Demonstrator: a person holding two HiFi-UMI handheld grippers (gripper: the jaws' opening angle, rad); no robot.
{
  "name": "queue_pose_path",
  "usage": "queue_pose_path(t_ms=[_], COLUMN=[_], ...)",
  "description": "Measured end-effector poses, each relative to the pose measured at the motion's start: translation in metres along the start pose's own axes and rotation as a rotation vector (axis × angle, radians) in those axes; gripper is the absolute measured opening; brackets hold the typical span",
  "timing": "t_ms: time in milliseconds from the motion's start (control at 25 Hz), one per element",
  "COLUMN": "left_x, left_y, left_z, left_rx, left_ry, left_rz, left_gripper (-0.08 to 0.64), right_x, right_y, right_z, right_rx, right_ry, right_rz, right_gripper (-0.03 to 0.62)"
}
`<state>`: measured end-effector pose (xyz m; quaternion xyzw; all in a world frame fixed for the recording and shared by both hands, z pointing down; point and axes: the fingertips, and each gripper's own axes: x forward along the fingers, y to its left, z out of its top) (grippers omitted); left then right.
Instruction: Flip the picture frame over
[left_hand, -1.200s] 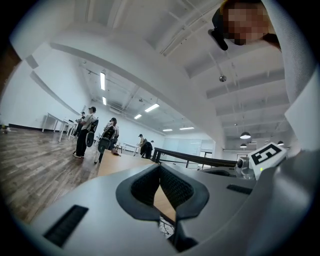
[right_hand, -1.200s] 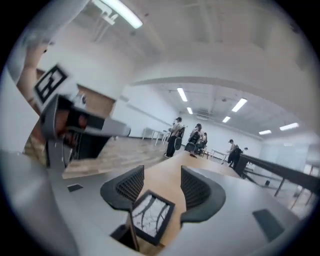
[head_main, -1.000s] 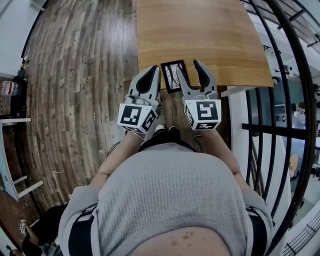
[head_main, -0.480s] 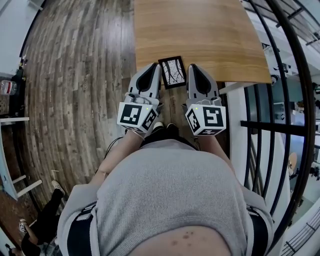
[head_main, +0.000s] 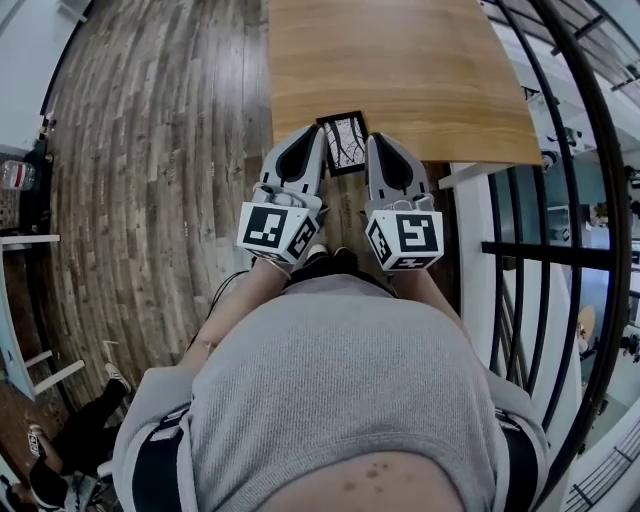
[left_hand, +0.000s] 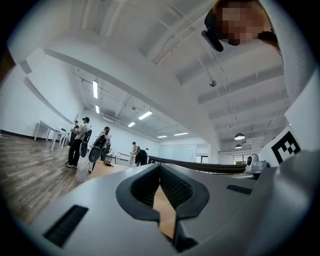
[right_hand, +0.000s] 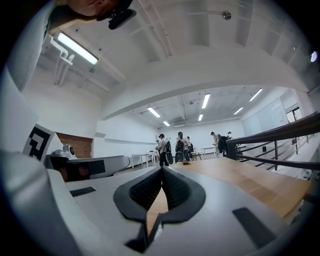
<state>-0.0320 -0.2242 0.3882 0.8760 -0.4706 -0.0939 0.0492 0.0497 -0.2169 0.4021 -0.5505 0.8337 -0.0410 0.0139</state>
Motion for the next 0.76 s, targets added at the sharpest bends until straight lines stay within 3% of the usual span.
queue_pose_path(t_ms=[760], left_x=[0.001], left_y=[0.0038], left_z=[-0.0033], left_rx=[-0.03], left_ry=[0.003], left_rz=[0.006], left_gripper=[0.006], right_x=[0.0045], right_y=[-0.0015], right_z=[0.0004], right_rx=[-0.006], right_ry=[-0.005], right_rz=[-0.006], right_gripper=[0.017])
